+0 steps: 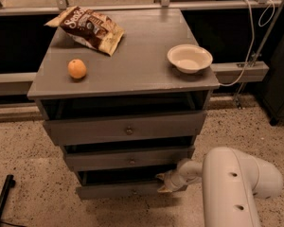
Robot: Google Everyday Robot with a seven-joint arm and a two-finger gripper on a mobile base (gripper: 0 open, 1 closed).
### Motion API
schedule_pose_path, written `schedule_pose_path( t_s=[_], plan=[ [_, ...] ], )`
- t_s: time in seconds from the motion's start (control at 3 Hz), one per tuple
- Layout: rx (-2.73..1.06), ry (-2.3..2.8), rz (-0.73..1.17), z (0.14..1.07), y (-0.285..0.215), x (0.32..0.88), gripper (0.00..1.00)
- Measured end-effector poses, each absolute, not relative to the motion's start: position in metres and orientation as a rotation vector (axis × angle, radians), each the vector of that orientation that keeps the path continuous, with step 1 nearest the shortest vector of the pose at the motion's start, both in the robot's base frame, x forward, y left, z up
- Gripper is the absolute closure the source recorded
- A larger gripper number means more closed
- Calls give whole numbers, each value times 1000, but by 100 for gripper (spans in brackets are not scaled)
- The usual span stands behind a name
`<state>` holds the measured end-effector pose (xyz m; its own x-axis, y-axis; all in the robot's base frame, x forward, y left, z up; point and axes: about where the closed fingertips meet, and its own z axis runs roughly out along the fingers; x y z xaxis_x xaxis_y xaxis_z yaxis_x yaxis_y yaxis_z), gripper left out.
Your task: Open bottom drawer
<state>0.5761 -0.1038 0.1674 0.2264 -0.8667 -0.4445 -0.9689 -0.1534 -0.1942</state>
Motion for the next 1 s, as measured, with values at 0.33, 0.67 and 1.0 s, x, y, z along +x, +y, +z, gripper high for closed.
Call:
schedule_pose_path(
  t_s=[0.33,0.67,1.0],
  plan=[
    [-2071,1684,320,183,-106,560,59],
    [-2118,1646,435,193,-95,499,36],
    [-2119,1647,438,193,-95,497,12]
  ],
)
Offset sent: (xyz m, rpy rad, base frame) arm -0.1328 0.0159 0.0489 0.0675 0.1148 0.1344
